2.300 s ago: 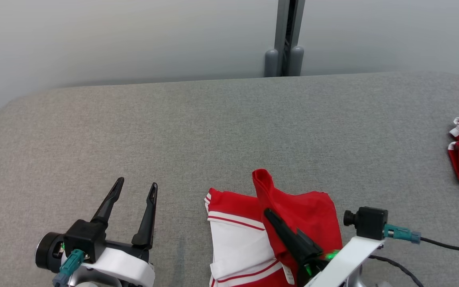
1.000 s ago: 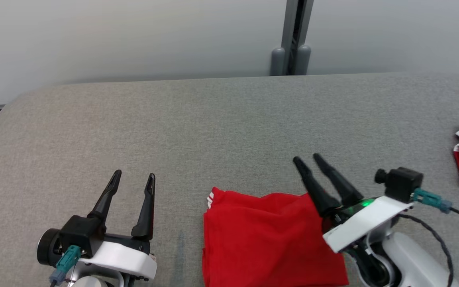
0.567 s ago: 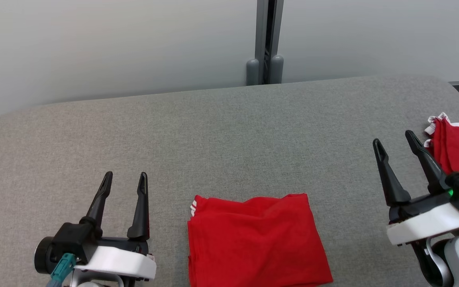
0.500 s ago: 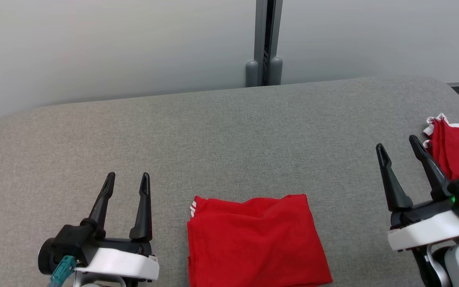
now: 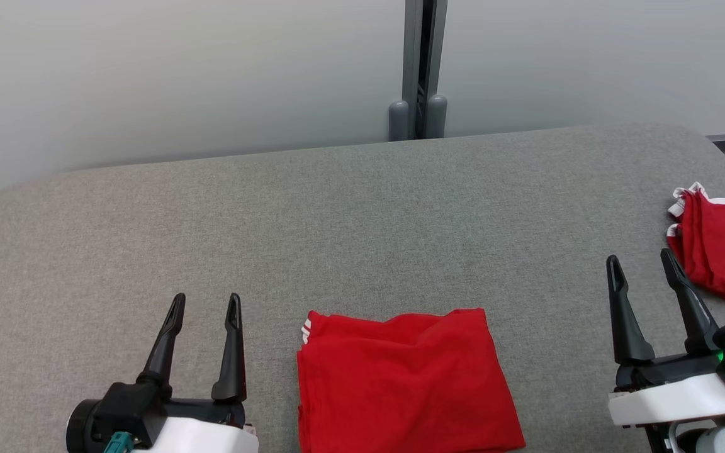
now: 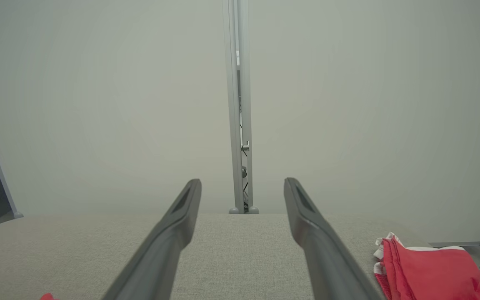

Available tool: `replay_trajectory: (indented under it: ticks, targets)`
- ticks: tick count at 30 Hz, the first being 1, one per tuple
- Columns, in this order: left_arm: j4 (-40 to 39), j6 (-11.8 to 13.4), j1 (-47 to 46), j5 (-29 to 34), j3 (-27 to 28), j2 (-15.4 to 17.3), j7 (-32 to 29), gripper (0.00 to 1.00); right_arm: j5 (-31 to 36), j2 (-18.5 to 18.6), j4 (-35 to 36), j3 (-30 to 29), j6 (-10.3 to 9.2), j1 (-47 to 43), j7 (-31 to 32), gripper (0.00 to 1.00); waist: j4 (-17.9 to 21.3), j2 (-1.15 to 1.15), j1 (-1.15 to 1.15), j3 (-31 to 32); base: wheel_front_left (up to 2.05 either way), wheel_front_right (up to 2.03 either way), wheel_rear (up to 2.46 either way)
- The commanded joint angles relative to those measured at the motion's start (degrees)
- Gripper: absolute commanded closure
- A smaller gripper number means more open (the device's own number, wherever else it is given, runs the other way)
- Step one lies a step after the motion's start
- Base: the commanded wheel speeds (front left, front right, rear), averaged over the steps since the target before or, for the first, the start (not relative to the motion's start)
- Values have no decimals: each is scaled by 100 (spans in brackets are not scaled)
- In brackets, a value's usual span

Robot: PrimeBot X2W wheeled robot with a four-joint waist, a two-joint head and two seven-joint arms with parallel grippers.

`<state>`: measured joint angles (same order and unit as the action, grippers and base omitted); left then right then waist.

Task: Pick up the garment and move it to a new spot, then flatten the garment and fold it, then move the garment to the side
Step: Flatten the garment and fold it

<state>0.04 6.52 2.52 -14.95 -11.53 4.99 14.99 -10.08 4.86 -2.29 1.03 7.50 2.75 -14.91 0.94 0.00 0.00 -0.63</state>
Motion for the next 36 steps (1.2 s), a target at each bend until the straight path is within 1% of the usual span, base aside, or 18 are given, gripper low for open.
replay_trajectory:
  ticks: [1,3,12,18,36]
  targets:
    - [-18,-50,39,85,98,-41,24,0,36,-2,52,-39,-3,-57,-37,0,-12,0,0,-9,0,0,0]
    - [-23,-99,70,153,147,-102,24,0,44,-14,73,-62,-3,-64,-37,0,-27,0,0,-13,0,0,0]
    - [24,-237,99,307,248,-183,24,0,54,-17,50,-24,-3,-85,-38,0,-91,0,0,0,0,0,0]
    - [13,-272,107,354,294,-197,24,0,52,-27,37,2,-3,-99,-39,0,-117,0,0,15,0,0,0]
    - [8,-201,158,264,206,-199,24,0,51,7,-63,48,-3,-90,-39,0,-124,0,0,-8,0,0,0]
